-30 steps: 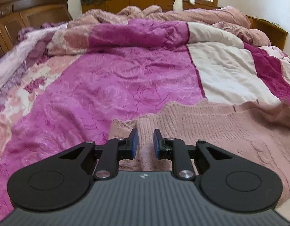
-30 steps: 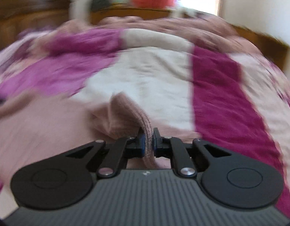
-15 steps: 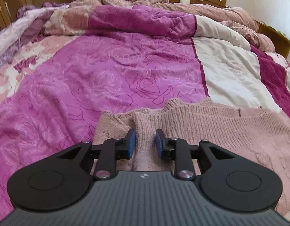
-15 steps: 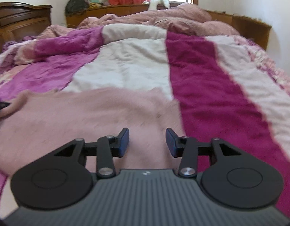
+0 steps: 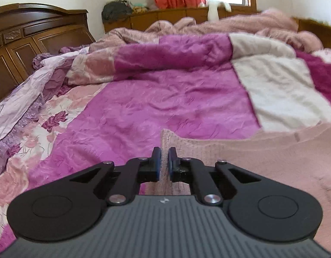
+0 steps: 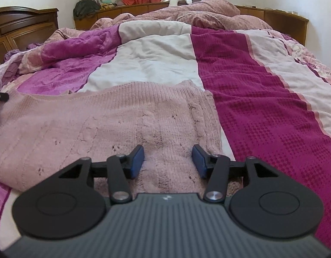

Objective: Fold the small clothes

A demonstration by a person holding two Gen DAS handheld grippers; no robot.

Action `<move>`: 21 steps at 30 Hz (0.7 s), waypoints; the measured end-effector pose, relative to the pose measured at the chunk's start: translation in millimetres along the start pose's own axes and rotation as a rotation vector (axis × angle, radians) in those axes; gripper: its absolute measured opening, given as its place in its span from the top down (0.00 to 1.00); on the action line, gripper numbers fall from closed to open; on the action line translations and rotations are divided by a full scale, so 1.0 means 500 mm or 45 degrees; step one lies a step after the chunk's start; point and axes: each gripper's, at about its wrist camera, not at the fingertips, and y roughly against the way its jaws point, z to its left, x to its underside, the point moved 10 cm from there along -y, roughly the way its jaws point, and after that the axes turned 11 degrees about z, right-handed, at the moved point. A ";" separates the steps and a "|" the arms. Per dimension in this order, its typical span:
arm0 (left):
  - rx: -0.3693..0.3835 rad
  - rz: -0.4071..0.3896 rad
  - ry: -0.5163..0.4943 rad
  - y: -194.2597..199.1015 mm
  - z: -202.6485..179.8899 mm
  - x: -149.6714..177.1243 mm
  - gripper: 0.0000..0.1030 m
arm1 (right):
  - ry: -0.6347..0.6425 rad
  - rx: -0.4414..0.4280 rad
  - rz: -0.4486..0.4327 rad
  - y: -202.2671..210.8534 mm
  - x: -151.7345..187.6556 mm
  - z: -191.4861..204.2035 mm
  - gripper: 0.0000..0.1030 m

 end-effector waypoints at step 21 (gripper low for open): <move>0.148 0.094 -0.061 0.141 -0.064 0.067 0.90 | -0.002 -0.067 -0.036 0.077 -0.006 0.000 0.48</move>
